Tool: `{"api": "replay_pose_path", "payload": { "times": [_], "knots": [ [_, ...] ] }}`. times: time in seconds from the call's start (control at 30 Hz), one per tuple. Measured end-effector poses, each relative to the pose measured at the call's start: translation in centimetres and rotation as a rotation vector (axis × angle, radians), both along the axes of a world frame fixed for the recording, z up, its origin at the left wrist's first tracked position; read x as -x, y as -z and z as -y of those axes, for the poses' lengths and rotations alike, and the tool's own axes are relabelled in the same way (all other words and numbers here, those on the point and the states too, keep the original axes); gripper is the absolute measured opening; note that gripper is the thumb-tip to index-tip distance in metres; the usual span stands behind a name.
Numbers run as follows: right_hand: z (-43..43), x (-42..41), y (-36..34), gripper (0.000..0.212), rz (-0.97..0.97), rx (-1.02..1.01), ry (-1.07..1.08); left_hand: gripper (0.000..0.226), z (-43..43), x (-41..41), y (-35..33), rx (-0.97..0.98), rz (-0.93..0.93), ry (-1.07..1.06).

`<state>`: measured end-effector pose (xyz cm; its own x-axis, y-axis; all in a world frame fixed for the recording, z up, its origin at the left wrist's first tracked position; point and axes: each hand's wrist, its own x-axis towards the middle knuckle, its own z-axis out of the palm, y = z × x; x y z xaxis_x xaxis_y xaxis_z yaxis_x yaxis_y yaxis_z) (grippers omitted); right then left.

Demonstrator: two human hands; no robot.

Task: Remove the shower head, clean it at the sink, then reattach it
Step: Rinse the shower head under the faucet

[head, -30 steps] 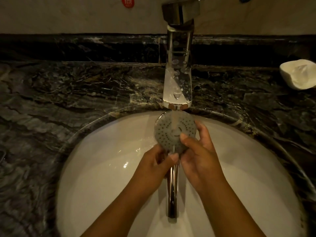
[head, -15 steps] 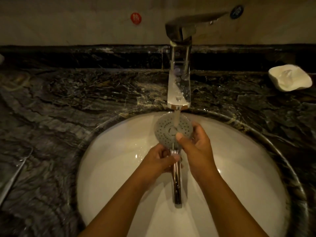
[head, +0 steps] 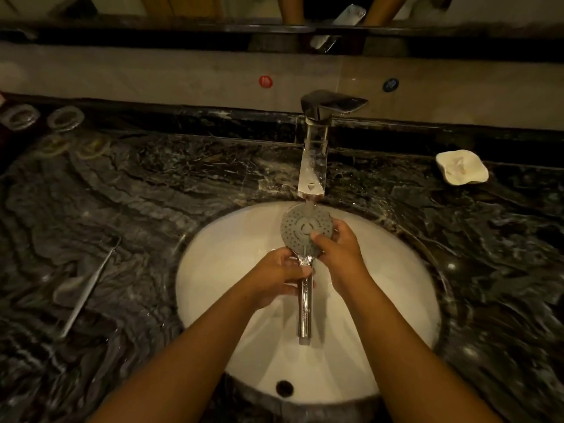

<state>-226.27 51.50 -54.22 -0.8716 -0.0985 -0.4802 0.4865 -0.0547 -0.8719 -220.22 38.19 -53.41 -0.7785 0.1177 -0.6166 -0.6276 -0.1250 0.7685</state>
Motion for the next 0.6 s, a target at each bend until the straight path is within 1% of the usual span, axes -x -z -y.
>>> {"api": "replay_pose_path", "payload": {
  "times": [0.1, 0.3, 0.6],
  "knots": [
    [-0.4, -0.9, -1.9, 0.036, -0.003, -0.03, -0.036, 0.035, -0.3, -1.2, -1.5, -0.009, 0.023, -0.014],
    [-1.1, -2.0, -4.9, 0.026, 0.017, 0.0, -0.058, 0.036, -0.7, -2.6, -4.2, -0.027, 0.034, -0.036],
    [-1.8, -2.8, -7.8, 0.033, 0.008, 0.008, -0.105, 0.033, -1.0, -3.8, -6.6, -0.037, 0.014, -0.064]
  ]
}}
